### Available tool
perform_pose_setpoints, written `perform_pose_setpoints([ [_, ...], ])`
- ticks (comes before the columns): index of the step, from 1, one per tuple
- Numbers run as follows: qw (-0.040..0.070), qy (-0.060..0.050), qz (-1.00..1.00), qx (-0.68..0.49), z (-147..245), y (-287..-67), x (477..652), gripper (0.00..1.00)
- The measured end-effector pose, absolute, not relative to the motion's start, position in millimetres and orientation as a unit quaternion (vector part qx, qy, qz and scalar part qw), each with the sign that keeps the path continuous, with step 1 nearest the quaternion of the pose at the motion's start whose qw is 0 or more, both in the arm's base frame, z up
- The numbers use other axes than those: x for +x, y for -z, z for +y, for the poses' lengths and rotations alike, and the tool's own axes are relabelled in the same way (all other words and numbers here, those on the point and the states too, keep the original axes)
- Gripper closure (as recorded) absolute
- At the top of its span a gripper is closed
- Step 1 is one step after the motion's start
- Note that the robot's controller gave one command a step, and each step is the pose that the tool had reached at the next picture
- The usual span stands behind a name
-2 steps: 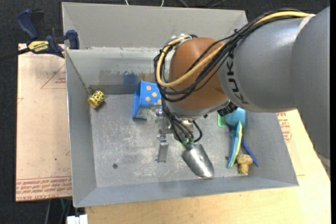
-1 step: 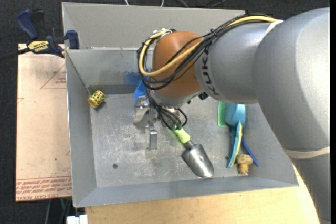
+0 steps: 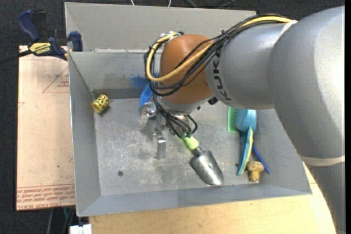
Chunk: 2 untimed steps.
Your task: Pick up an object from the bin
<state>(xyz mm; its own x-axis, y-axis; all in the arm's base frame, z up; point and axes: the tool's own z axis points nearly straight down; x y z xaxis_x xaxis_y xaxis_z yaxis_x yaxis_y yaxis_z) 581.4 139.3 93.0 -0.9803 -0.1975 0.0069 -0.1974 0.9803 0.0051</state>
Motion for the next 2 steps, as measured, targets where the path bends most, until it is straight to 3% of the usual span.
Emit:
perform_pose_setpoints([
  [1,0.013,0.003,-0.998,0.055,118.8,-96.4,608.1,0.0],
  [2,0.006,0.005,-0.993,0.121,99.5,-80.2,610.2,0.0],
])
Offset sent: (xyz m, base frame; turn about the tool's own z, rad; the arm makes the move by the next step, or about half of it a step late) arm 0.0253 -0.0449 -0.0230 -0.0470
